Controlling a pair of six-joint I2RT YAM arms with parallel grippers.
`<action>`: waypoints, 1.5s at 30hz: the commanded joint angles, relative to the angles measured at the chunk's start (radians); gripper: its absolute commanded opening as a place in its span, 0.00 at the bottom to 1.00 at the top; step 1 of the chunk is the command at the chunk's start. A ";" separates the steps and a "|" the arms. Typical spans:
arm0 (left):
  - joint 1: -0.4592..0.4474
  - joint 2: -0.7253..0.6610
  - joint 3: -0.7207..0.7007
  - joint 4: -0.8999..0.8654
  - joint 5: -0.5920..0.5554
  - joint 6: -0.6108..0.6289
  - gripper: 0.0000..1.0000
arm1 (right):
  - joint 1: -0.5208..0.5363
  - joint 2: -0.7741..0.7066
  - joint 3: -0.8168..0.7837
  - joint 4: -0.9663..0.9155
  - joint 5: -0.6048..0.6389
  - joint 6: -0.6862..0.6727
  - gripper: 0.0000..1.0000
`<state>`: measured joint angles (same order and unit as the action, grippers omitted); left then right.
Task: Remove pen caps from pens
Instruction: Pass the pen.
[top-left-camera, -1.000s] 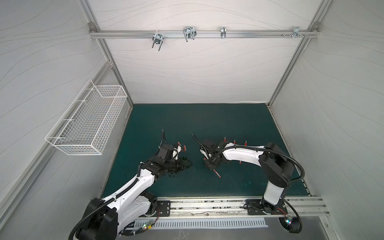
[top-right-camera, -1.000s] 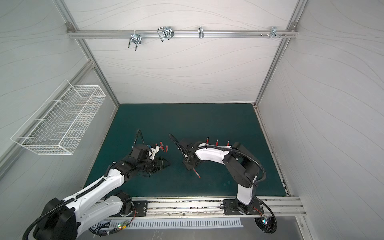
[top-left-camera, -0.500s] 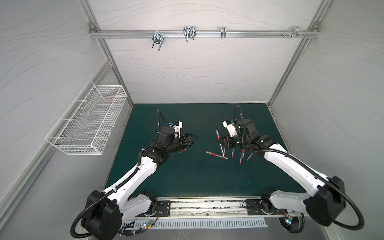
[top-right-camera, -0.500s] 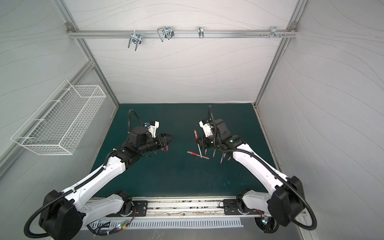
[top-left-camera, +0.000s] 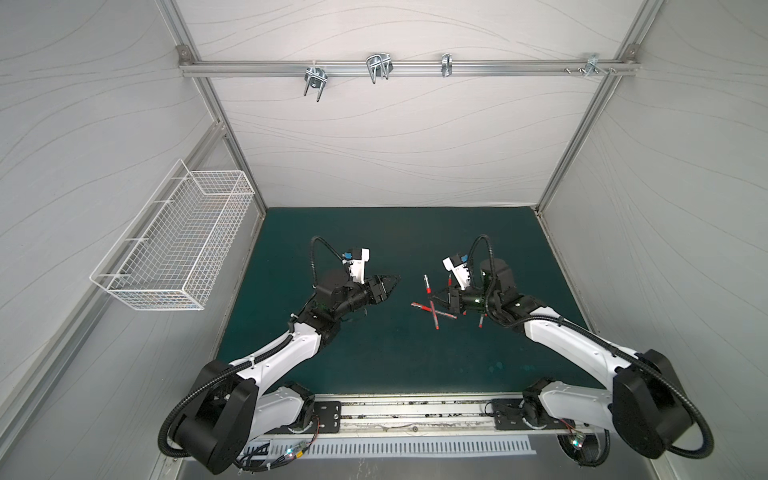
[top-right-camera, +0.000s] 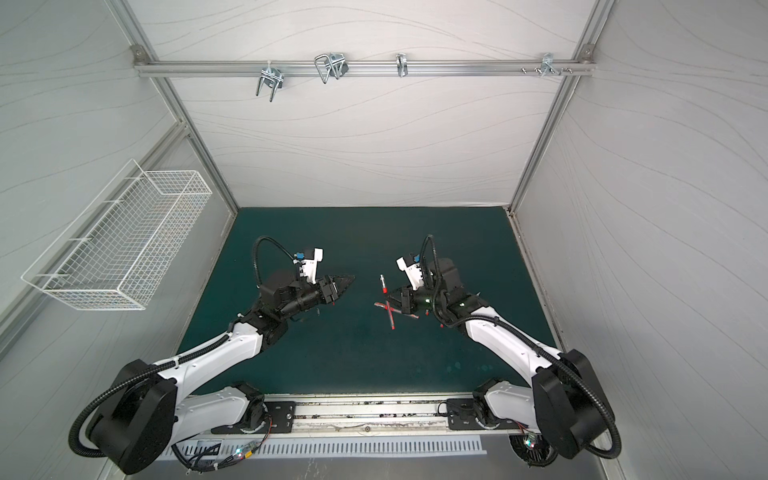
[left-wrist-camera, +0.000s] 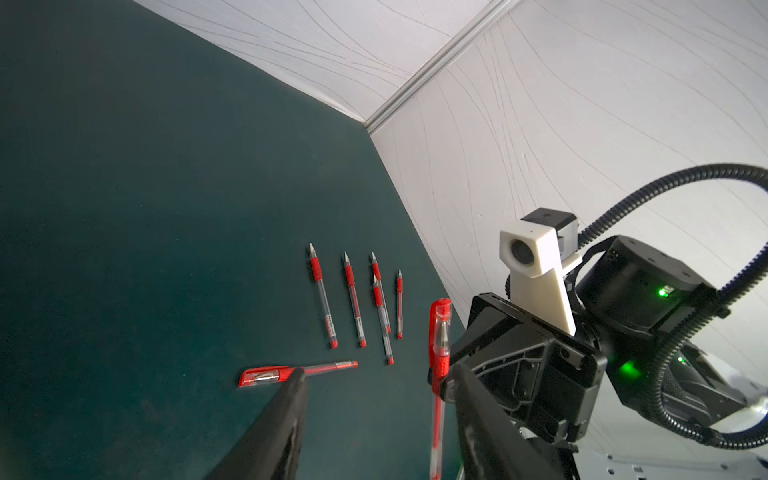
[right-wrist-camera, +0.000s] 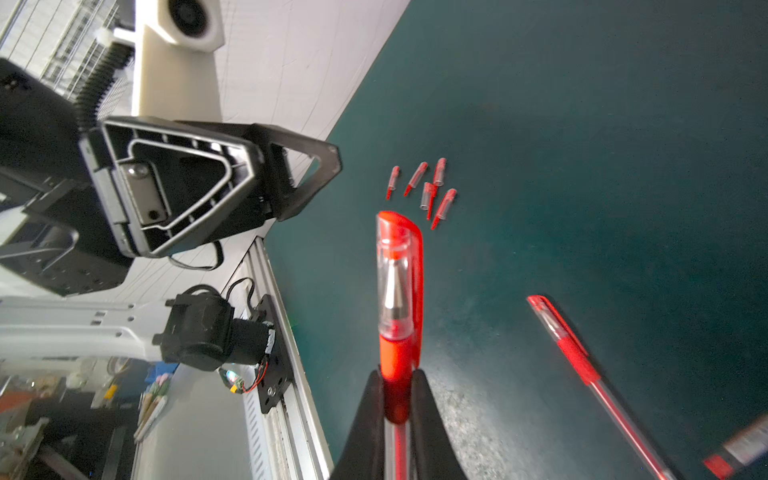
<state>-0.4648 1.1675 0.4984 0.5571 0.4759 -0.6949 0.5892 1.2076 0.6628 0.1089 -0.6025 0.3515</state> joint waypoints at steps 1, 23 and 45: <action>-0.013 -0.008 0.010 0.115 0.037 0.062 0.57 | 0.041 0.021 0.010 0.075 -0.006 -0.057 0.00; -0.091 0.075 0.050 0.160 0.111 0.084 0.50 | 0.056 0.044 0.004 0.141 -0.095 -0.047 0.00; -0.097 0.092 0.070 0.145 0.130 0.078 0.28 | 0.080 0.068 0.009 0.173 -0.169 -0.046 0.00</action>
<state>-0.5591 1.2629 0.5274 0.6849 0.5888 -0.6262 0.6605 1.2675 0.6617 0.2649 -0.7460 0.3218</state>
